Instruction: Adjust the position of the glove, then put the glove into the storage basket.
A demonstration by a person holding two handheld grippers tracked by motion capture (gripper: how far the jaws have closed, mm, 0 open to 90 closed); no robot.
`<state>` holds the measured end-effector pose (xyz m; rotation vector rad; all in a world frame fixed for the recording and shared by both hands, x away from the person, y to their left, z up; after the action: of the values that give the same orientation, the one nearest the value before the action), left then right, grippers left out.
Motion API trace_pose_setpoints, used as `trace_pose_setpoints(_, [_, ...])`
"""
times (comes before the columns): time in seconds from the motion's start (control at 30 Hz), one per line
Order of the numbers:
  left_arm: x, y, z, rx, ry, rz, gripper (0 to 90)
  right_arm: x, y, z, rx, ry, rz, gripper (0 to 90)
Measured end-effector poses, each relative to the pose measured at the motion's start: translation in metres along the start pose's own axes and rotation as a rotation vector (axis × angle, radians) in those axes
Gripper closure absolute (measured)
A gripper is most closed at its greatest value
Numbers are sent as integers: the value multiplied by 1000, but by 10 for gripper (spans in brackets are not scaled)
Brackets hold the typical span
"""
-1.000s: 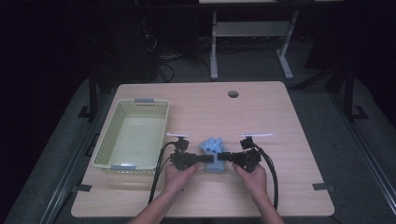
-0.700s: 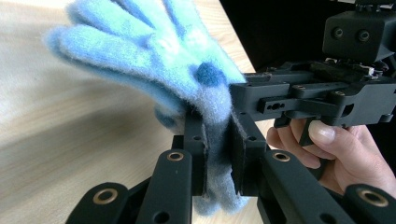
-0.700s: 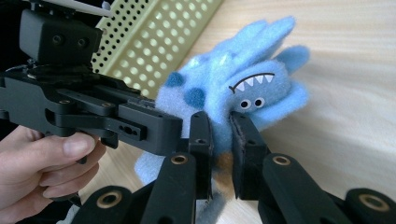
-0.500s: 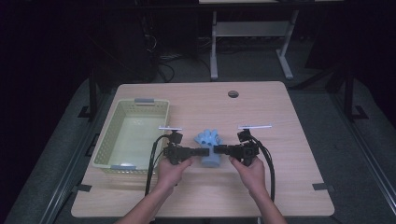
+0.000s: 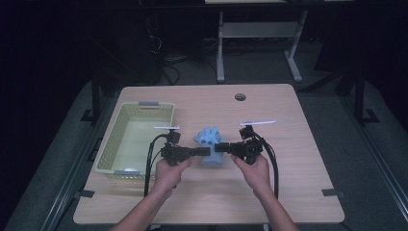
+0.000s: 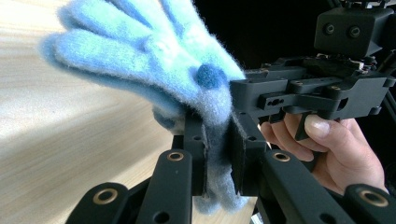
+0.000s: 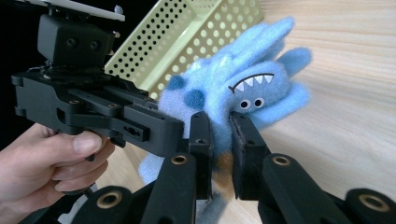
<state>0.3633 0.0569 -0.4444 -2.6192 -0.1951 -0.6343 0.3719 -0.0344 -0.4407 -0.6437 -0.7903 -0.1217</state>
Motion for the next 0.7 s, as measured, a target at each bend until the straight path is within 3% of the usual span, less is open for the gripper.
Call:
trace_pose_setpoints(0.33, [3, -9, 5, 2, -6, -6, 785, 4, 9, 3, 14, -6, 11, 803])
trace_pose_setpoints(0.7, [9, -30, 9, -2, -6, -29, 785, 16, 22, 17, 26, -38, 30, 803])
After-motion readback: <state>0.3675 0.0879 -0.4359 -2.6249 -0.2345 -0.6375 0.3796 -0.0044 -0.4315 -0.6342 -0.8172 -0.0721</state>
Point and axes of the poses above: each handheld gripper's, and its own axes: y roughly forward along the jaws, x roughly out of its top, z roughly to its left, the point moved 10 cm from there along y, roughly forward along the jaws, and after that the axes turned 6 degrees about -y, right-handed, at the moved point
